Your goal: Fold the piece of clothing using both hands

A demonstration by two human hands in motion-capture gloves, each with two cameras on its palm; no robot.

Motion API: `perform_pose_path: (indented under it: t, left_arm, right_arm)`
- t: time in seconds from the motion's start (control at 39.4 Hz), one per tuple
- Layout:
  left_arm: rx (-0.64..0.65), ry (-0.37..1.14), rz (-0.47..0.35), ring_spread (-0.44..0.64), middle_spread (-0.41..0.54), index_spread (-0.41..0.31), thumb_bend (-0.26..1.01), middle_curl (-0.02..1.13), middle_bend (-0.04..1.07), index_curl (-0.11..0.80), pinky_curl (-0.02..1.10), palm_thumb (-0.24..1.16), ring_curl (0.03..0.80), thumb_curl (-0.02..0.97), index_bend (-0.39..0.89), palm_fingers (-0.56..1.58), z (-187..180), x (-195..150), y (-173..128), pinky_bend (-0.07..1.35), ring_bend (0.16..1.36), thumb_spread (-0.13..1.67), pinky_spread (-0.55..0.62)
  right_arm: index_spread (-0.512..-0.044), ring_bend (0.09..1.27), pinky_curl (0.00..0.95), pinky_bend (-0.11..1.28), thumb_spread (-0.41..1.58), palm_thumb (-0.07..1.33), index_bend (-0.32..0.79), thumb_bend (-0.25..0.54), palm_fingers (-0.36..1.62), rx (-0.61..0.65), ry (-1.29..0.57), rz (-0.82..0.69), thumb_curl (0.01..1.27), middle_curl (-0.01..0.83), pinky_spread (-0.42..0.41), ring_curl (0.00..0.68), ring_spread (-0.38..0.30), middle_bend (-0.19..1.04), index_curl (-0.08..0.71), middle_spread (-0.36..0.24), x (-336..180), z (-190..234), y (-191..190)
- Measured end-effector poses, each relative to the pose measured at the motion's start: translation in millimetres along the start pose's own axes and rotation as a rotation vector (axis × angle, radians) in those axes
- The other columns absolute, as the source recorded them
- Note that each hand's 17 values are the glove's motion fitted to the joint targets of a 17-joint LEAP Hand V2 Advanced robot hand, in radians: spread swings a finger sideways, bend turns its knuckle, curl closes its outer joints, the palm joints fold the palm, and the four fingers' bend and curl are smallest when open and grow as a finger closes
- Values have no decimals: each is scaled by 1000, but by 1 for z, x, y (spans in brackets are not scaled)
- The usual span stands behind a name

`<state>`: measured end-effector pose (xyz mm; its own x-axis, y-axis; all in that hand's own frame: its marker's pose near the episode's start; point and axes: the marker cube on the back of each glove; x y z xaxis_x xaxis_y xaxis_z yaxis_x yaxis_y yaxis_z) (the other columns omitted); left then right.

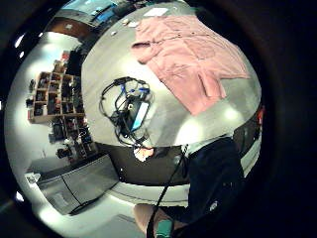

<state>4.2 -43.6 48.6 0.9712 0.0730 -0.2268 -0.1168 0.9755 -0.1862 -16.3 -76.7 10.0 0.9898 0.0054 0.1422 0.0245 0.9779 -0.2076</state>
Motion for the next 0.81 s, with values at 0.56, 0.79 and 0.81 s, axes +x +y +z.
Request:
perform_pose_path:
  t: [0.56,0.79,0.81]
  left_arm:
    - [-586,90,-97,396,255,-89,-21,184,184,247,321,243,259,271,112,-10,179,3,-69,524,654,998,323]
    - [-513,-30,-65,424,232,-74,-20,249,271,245,310,278,252,298,174,-6,184,6,-71,459,625,964,358]
    - [-498,-29,-75,427,217,-79,-16,256,278,255,309,290,248,301,195,17,183,6,-73,450,611,965,357]
  right_arm:
    - [-260,462,327,456,1108,645,113,133,481,-349,-15,64,333,301,109,322,-61,214,237,-49,-2,141,-99]
    - [-259,472,344,481,1076,744,105,113,514,-375,65,139,384,335,81,341,-104,214,233,-77,8,159,-99]
    - [-264,475,345,485,1074,761,116,116,538,-367,60,137,393,340,61,344,-119,214,235,-91,9,159,-99]
